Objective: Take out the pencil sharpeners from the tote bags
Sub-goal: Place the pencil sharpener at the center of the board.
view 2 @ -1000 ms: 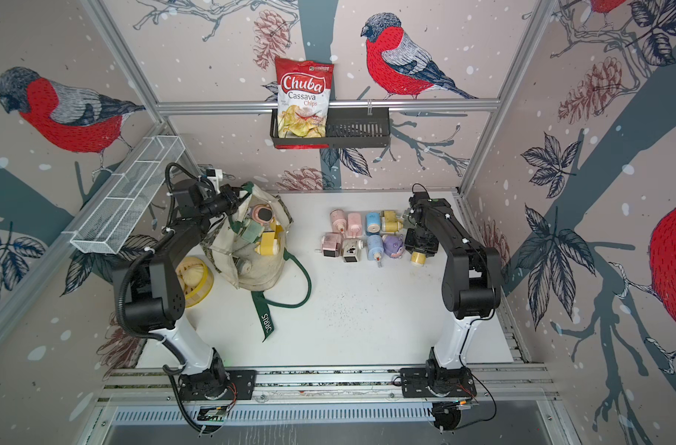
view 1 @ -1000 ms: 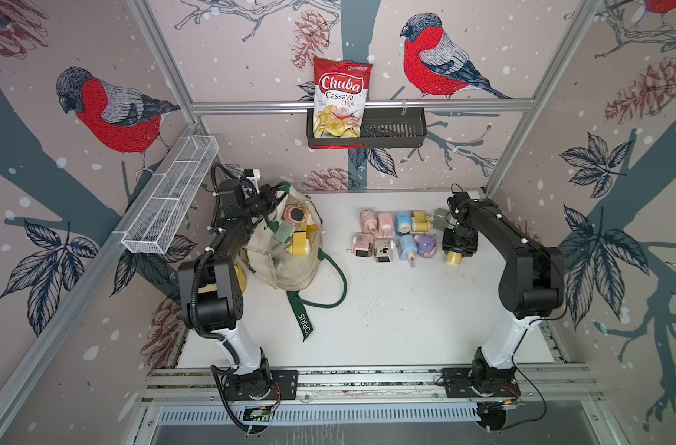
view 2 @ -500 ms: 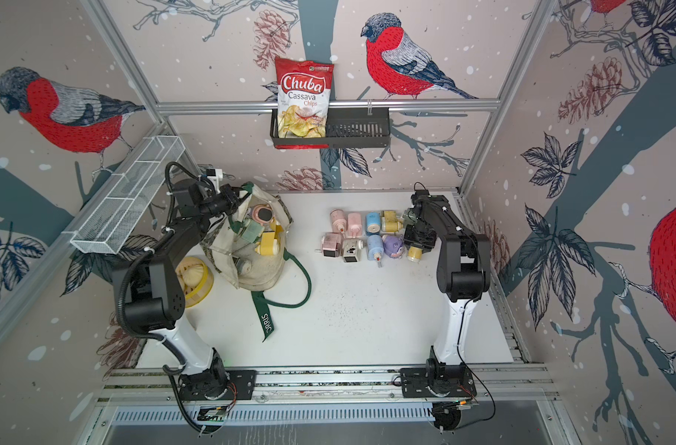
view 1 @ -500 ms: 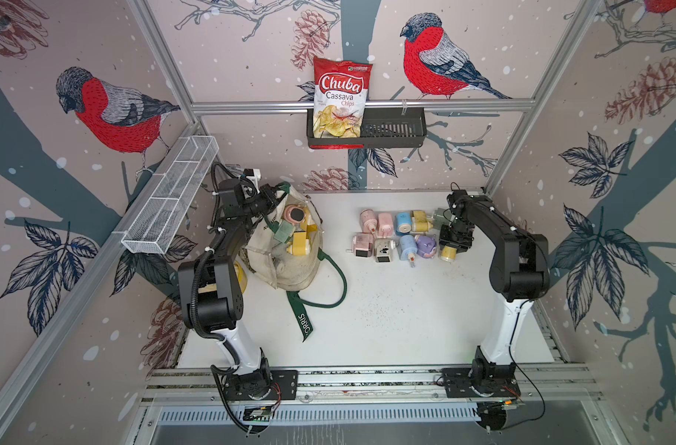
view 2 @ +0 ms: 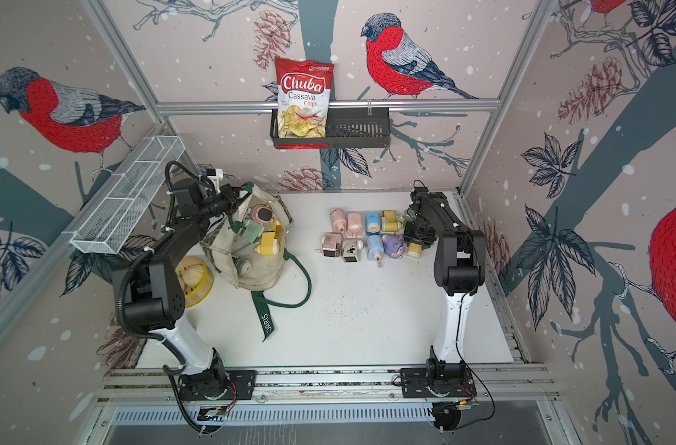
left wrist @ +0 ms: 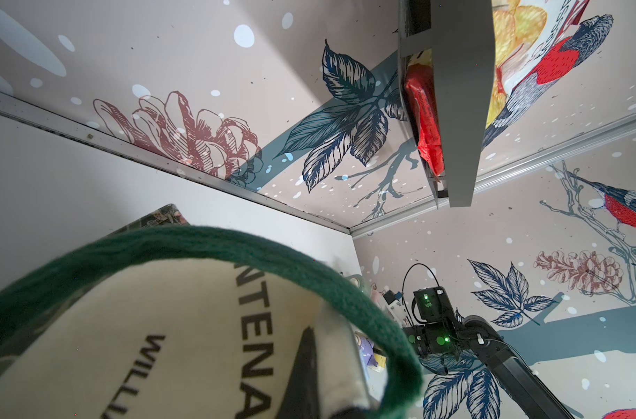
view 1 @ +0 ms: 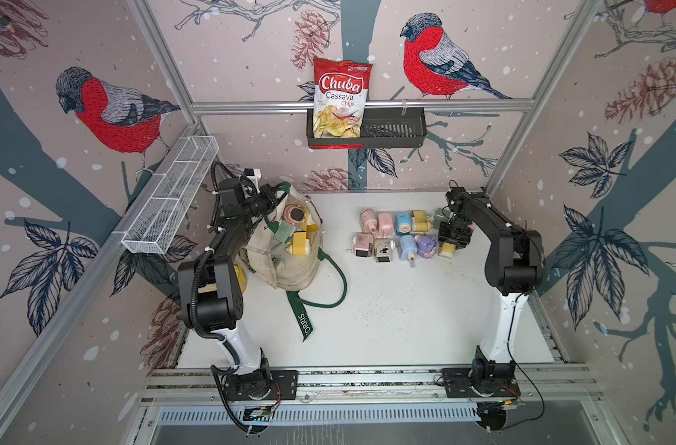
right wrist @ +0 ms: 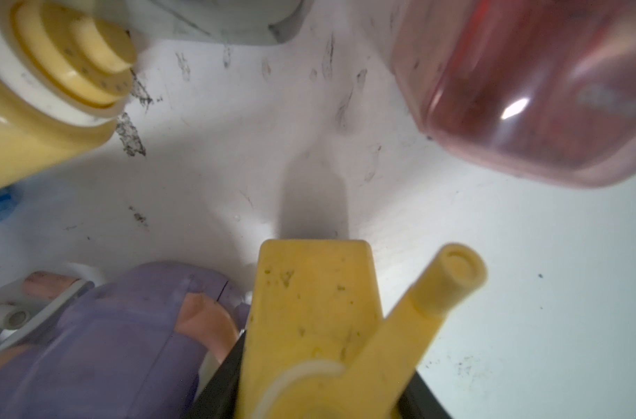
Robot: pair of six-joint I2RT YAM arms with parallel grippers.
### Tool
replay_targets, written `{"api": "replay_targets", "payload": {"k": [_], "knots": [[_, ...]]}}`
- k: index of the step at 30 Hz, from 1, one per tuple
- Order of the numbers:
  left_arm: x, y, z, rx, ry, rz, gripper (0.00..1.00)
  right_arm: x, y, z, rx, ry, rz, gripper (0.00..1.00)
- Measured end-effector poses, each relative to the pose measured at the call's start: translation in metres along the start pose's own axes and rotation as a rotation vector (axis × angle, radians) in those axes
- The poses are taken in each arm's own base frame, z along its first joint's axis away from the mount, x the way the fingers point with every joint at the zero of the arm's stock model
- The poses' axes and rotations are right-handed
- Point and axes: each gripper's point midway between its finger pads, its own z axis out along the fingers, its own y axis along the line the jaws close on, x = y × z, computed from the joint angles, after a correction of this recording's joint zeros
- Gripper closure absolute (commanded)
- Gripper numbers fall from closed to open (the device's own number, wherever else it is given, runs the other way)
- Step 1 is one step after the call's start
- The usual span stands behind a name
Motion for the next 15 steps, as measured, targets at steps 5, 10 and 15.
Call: {"api": "replay_targets", "payload": {"k": [5,10,15], "knots": [[0.000,0.000,0.000,-0.001,0.000,-0.001,1.00,-0.001,-0.001,0.014,0.017,0.013,-0.002,0.39],[0.000,0.000,0.000,-0.002,0.000,-0.001,1.00,-0.002,-0.003,0.014,0.029,0.010,-0.005,0.39],[0.000,0.001,0.000,-0.003,0.001,-0.002,1.00,-0.004,-0.001,0.002,0.023,-0.019,-0.009,0.43]]}}
